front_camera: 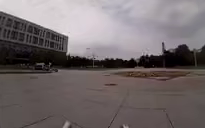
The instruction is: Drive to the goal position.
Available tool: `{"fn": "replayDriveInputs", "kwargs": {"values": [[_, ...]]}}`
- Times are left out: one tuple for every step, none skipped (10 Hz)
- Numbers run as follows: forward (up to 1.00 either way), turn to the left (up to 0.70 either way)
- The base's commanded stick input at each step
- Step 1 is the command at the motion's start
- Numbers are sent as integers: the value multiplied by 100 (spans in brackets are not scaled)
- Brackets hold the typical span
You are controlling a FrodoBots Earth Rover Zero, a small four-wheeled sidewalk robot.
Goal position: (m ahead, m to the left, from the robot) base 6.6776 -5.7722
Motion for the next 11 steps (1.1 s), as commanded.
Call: {"fn": "replayDriveInputs", "kwargs": {"values": [[70,0],[70,0],[70,0],[70,0],[70,0],[70,0],[70,0],[70,0],[70,0],[70,0],[70,0]]}}
